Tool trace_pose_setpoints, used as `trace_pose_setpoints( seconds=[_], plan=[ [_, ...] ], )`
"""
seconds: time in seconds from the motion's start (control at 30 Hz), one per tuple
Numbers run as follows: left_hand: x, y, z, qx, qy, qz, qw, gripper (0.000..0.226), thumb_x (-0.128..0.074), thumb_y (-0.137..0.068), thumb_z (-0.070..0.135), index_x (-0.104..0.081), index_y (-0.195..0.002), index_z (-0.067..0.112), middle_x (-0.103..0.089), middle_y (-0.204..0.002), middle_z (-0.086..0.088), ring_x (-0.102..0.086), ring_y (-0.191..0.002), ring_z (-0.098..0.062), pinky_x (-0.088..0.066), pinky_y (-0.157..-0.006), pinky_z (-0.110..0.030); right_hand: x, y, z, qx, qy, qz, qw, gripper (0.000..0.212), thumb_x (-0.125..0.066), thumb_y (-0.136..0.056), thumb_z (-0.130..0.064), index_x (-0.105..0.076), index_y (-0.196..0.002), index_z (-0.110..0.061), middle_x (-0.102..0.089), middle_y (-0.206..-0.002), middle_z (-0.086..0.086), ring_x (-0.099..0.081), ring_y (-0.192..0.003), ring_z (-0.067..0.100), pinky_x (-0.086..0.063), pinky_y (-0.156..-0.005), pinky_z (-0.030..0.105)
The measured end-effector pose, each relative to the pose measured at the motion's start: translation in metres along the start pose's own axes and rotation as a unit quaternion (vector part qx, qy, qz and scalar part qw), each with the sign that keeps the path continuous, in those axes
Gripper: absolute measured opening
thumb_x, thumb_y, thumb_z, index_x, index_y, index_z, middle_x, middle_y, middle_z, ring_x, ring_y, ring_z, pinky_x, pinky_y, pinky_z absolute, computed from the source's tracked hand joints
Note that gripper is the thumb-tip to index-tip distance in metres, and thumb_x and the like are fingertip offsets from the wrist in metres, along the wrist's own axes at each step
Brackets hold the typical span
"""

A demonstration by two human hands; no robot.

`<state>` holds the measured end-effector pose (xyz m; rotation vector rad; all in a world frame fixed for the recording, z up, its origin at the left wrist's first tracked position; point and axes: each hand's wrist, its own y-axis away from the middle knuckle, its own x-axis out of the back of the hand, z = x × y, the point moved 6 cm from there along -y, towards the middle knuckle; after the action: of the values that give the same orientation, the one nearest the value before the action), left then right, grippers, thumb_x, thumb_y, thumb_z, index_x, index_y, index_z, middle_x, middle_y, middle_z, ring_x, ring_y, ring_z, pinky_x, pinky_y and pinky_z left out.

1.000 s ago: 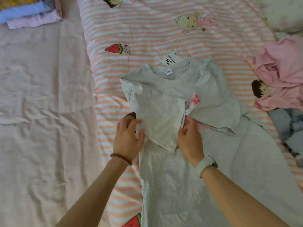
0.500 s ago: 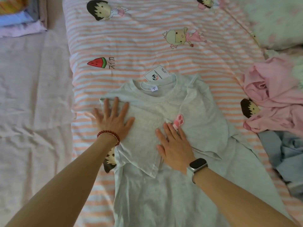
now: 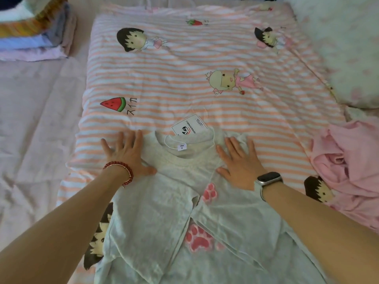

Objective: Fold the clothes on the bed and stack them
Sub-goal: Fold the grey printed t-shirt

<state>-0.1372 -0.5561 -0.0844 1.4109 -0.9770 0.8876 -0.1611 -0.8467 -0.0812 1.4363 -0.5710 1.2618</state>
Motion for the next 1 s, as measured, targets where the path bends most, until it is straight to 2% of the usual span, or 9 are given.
trace_pose_setpoints(
  seconds=[0.07,0.13,0.2,0.27,0.33,0.47,0.67,0.8,1.0],
  plan=[
    [0.008,-0.006,-0.001,-0.014,0.014,0.019,1.0,0.113,-0.058,-0.066,0.071,0.005,-0.147,0.026,-0.015,-0.154,-0.002,-0.009,-0.142,-0.025,0.001,-0.109,-0.06,0.009,-0.011,0.007,-0.008,-0.029,0.036,0.999,0.088,-0.035,-0.085,-0.068,0.011,-0.147,-0.025,0.014,-0.156,0.006,0.017,-0.142,0.026,0.012,-0.107,0.06],
    [0.02,-0.013,-0.008,-0.016,0.061,0.043,0.997,0.093,-0.055,-0.072,0.069,-0.016,-0.146,0.026,-0.038,-0.143,-0.003,-0.031,-0.133,-0.024,-0.017,-0.108,-0.05,0.019,-0.02,0.019,-0.023,-0.089,0.03,0.995,0.107,-0.05,-0.077,-0.069,0.019,-0.145,-0.025,0.014,-0.156,0.005,0.015,-0.142,0.026,0.006,-0.111,0.054],
    [0.032,-0.017,-0.015,0.006,0.142,0.048,0.989,0.061,-0.049,-0.081,0.062,-0.047,-0.128,0.023,-0.059,-0.12,-0.003,-0.051,-0.113,-0.026,-0.035,-0.091,-0.039,0.029,-0.027,0.031,-0.039,-0.149,0.001,0.988,0.113,-0.059,-0.074,-0.065,0.015,-0.146,-0.021,-0.007,-0.156,0.006,-0.005,-0.143,0.027,-0.008,-0.112,0.049],
    [0.037,-0.014,-0.015,0.014,0.204,0.03,0.978,0.041,-0.043,-0.088,0.055,-0.061,-0.089,0.018,-0.063,-0.087,-0.004,-0.058,-0.091,-0.03,-0.039,-0.067,-0.032,0.039,-0.03,0.036,-0.048,-0.175,-0.004,0.983,0.101,-0.061,-0.076,-0.059,-0.005,-0.147,-0.015,-0.033,-0.144,0.01,-0.031,-0.133,0.028,-0.027,-0.107,0.044],
    [0.045,-0.003,-0.008,-0.012,0.203,0.05,0.978,0.043,-0.039,-0.093,0.047,-0.05,-0.067,0.014,-0.054,-0.066,-0.004,-0.057,-0.077,-0.031,-0.033,-0.057,-0.031,0.053,-0.026,0.032,-0.032,-0.201,0.019,0.979,0.072,-0.06,-0.082,-0.051,-0.032,-0.138,-0.013,-0.048,-0.131,0.008,-0.044,-0.119,0.027,-0.04,-0.094,0.039],
    [0.061,0.053,0.002,-0.061,0.205,0.163,0.963,0.033,-0.039,-0.096,0.038,-0.054,-0.084,0.012,-0.054,-0.067,-0.003,-0.051,-0.063,-0.025,-0.034,-0.057,-0.03,0.072,0.019,0.014,0.001,-0.182,0.134,0.974,0.04,-0.049,-0.093,-0.041,-0.048,-0.122,-0.015,-0.061,-0.105,0.004,-0.057,-0.09,0.023,-0.038,-0.064,0.03],
    [0.059,0.19,0.007,-0.191,0.175,0.315,0.913,0.048,-0.028,-0.097,0.04,-0.063,-0.097,0.007,-0.069,-0.072,-0.011,-0.064,-0.051,-0.027,-0.044,-0.04,-0.027,0.064,0.129,-0.007,0.048,-0.159,0.223,0.961,0.025,-0.074,-0.076,-0.021,-0.063,-0.093,-0.005,-0.063,-0.074,0.009,-0.048,-0.057,0.021,-0.031,-0.056,0.027],
    [0.029,0.263,0.015,-0.261,0.168,0.289,0.906,0.037,-0.017,-0.101,0.038,-0.048,-0.104,0.017,-0.065,-0.07,-0.007,-0.064,-0.054,-0.022,-0.046,-0.04,-0.025,0.045,0.208,-0.03,0.081,-0.128,0.272,0.95,0.035,-0.086,-0.056,-0.009,-0.063,-0.081,-0.004,-0.058,-0.062,0.008,-0.054,-0.05,0.027,-0.044,-0.05,0.032],
    [-0.015,0.339,0.026,-0.357,0.128,0.229,0.896,0.028,-0.022,-0.1,0.029,-0.047,-0.104,0.019,-0.058,-0.063,-0.004,-0.055,-0.047,-0.02,-0.04,-0.036,-0.021,-0.013,0.289,-0.054,0.111,-0.07,0.195,0.972,0.031,-0.078,-0.052,-0.006,-0.066,-0.081,-0.009,-0.06,-0.071,0.007,-0.058,-0.06,0.03,-0.04,-0.062,0.037]
  ],
)
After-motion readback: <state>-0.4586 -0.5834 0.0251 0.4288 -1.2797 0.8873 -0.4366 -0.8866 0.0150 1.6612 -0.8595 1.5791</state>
